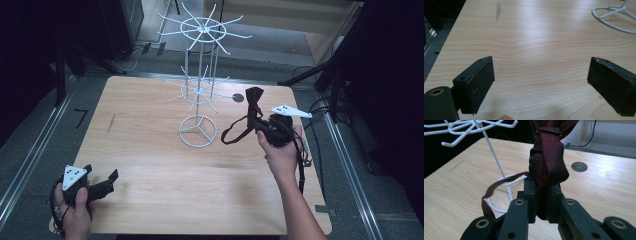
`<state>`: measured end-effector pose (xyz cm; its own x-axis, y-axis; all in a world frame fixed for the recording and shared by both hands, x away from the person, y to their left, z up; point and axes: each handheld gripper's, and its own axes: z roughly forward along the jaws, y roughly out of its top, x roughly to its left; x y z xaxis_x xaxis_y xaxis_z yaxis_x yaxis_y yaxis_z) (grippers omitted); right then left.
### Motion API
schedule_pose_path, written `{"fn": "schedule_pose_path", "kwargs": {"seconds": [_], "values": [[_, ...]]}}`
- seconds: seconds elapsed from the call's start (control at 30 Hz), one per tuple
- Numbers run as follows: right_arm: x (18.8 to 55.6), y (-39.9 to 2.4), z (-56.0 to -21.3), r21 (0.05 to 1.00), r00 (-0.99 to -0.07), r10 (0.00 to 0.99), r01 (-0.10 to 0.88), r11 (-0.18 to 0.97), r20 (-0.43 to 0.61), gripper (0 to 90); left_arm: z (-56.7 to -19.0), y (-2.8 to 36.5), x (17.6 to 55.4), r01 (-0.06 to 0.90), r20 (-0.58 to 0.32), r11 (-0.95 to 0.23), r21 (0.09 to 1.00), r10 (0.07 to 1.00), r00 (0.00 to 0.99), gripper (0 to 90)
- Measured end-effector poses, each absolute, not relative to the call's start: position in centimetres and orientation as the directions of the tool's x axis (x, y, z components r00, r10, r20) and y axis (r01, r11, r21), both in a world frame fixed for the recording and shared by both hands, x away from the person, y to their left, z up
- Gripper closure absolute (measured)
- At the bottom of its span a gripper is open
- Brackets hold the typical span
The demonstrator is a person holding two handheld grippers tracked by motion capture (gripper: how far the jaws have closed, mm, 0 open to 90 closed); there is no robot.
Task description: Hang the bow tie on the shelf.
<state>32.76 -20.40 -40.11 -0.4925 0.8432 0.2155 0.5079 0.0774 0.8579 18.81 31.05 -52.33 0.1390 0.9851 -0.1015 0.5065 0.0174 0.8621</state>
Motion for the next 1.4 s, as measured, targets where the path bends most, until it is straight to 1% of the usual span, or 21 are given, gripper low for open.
{"fn": "schedule_pose_path", "kwargs": {"seconds": [0.37, 0.87, 1.4], "values": [[32.4, -19.7, -39.0, 0.877, -0.528, 0.824, 0.472, 0.082, 0.207, 82.8, -52.3, 31.1, 18.8, 0.507, -0.102, 0.018, 0.862, 0.985, 0.138, 7.9], [32.4, -18.4, -38.6, 0.879, -0.547, 0.811, 0.467, 0.090, 0.208, 82.7, -52.3, 31.0, 18.8, 0.507, -0.101, 0.016, 0.862, 0.985, 0.139, 7.9], [32.2, -16.5, -36.9, 0.894, -0.588, 0.786, 0.435, 0.110, 0.190, 82.7, -52.3, 31.1, 18.8, 0.509, -0.101, 0.015, 0.861, 0.985, 0.141, 7.9]]}}
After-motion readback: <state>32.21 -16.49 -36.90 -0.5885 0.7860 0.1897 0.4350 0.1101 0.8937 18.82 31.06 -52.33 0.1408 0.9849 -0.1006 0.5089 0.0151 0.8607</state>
